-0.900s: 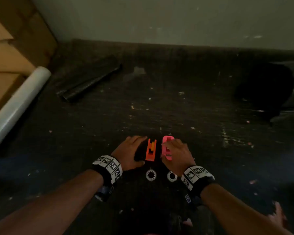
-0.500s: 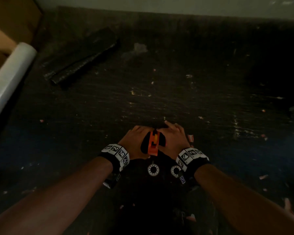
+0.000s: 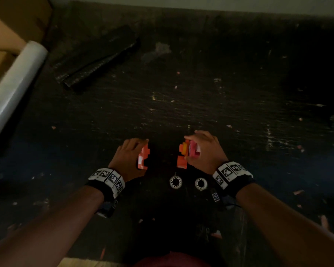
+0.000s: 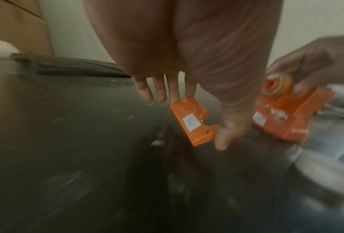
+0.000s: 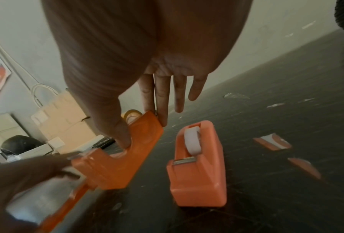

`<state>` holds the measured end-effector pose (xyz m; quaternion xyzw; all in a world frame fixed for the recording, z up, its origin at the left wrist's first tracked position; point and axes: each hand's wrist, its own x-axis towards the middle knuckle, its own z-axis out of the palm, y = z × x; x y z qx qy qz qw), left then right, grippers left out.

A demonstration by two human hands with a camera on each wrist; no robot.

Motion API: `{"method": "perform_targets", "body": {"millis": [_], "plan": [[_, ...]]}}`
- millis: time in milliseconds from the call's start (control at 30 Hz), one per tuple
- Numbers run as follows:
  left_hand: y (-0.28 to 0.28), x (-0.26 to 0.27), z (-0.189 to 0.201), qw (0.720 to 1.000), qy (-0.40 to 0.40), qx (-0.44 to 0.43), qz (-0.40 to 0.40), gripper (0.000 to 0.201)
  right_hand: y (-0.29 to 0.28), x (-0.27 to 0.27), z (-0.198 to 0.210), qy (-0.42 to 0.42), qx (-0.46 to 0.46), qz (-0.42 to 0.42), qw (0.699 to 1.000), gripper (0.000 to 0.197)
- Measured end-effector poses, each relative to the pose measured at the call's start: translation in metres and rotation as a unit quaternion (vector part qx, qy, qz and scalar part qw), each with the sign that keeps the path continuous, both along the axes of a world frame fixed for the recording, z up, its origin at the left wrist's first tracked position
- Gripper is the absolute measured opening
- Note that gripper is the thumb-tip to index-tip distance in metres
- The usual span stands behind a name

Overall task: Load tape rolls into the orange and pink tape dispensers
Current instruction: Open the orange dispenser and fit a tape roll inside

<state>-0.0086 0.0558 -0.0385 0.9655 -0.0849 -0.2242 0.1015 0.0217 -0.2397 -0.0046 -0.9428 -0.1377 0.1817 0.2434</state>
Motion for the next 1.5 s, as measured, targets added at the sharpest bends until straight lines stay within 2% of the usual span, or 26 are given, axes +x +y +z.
{"method": "perform_targets", "body": {"millis": [167,267,300,367,500,633,767,833,900,967,1033,1100,1200,1267,1367,1433,1500], "plan": [[0.010,-0.003,-0.009,0.999,0.035,0.031,-0.015,0.119,0.007,-0.006,0.004,0.001,-0.006,0.011,1.000,0.072],[0.006,-0.002,-0.003,1.000,0.005,0.000,-0.012,0.128,0.010,-0.008,0.007,-0.005,-0.003,0.016,1.000,0.072],[0.002,-0.001,0.002,0.999,-0.015,-0.032,-0.003,0.125,0.010,-0.007,0.007,-0.012,-0.004,0.017,1.000,0.072],[-0.012,-0.006,0.015,0.991,-0.045,-0.128,0.022,0.104,0.011,-0.013,0.009,-0.025,-0.005,0.023,0.999,0.071],[-0.055,0.002,0.029,0.938,0.037,-0.332,0.096,0.059,0.013,-0.012,0.004,-0.026,0.001,0.036,0.999,0.071],[-0.077,0.010,0.025,0.893,0.107,-0.407,0.162,0.040,0.018,-0.007,0.002,0.000,-0.033,0.056,0.998,0.073],[-0.077,0.011,0.020,0.861,0.110,-0.448,0.213,0.035,0.015,-0.008,0.005,-0.020,-0.009,0.044,0.999,0.069],[-0.071,0.010,0.020,0.867,0.087,-0.439,0.220,0.033,0.011,-0.008,0.005,-0.015,-0.012,0.039,0.999,0.070],[-0.061,0.007,0.021,0.890,0.056,-0.398,0.215,0.033,0.008,-0.006,0.004,0.000,-0.023,0.032,0.999,0.071],[-0.051,0.005,0.018,0.938,0.018,-0.309,0.158,0.035,0.005,-0.005,0.003,0.009,-0.028,0.026,0.999,0.072],[-0.046,0.001,0.015,0.985,-0.012,-0.161,0.064,0.036,0.002,-0.004,0.001,0.006,-0.023,0.018,1.000,0.071],[-0.046,-0.003,0.009,0.998,-0.028,-0.042,-0.024,0.039,0.001,-0.003,0.000,0.001,-0.021,0.014,1.000,0.070],[-0.048,-0.010,0.001,0.996,-0.006,0.049,-0.079,0.050,-0.001,0.000,0.001,-0.012,-0.022,0.002,1.000,0.070],[-0.048,-0.015,0.001,0.995,-0.016,0.056,-0.081,0.055,-0.003,0.001,0.001,-0.018,-0.017,0.000,1.000,0.070],[-0.055,-0.023,0.006,0.998,-0.037,-0.022,-0.050,0.049,-0.006,0.003,0.000,-0.027,-0.018,-0.001,0.999,0.070],[-0.067,-0.030,0.009,0.997,0.010,-0.072,-0.010,0.043,-0.007,0.003,-0.002,-0.032,-0.020,-0.007,0.999,0.070],[-0.085,-0.037,0.011,0.996,0.061,-0.061,0.014,0.050,-0.007,0.001,-0.003,-0.032,-0.024,-0.005,0.999,0.069]]}}
